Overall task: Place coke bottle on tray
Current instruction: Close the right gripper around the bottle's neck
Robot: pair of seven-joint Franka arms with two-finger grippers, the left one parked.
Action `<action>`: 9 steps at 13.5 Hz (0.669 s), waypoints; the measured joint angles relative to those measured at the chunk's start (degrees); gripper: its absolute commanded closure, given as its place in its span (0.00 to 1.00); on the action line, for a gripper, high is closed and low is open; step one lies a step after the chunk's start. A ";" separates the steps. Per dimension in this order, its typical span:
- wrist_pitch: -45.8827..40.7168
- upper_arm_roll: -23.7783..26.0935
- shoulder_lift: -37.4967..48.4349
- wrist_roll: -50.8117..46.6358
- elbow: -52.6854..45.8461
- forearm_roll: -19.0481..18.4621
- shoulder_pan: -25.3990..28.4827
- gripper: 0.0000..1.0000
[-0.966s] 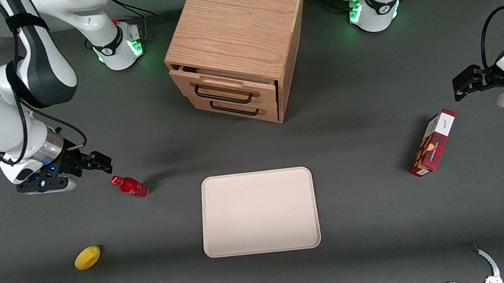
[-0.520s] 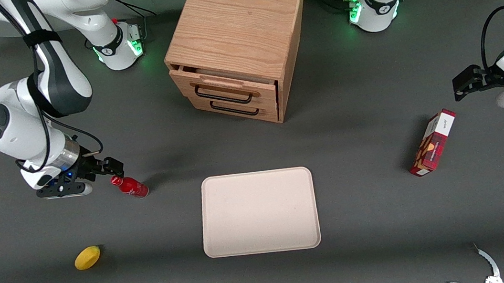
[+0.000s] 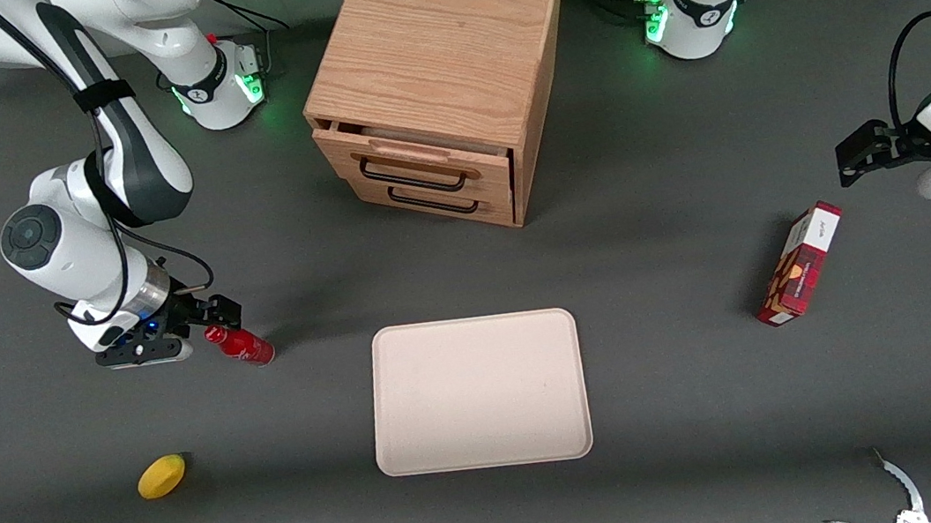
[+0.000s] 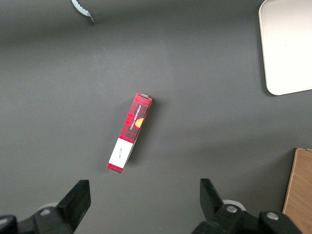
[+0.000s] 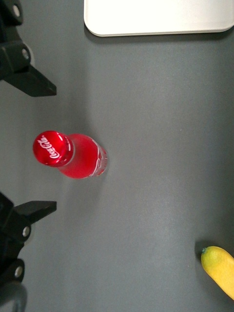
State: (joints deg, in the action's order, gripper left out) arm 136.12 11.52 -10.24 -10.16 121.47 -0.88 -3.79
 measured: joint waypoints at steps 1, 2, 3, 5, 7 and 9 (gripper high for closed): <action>0.10 0.00 -0.28 0.00 0.00 -0.05 0.00 0.09; 0.13 0.00 -0.50 0.00 0.04 -0.07 0.00 0.12; 0.22 0.00 -0.64 0.00 0.15 -0.09 0.00 0.16; 0.68 0.00 -0.70 0.00 0.38 -0.11 0.00 0.27; 0.98 0.00 -0.70 0.00 0.55 -0.12 -0.01 0.36; 0.98 0.00 -0.71 0.00 0.60 -0.12 -0.17 0.46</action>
State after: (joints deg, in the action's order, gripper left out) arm 137.11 11.52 -10.94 -10.16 122.07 -1.00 -3.96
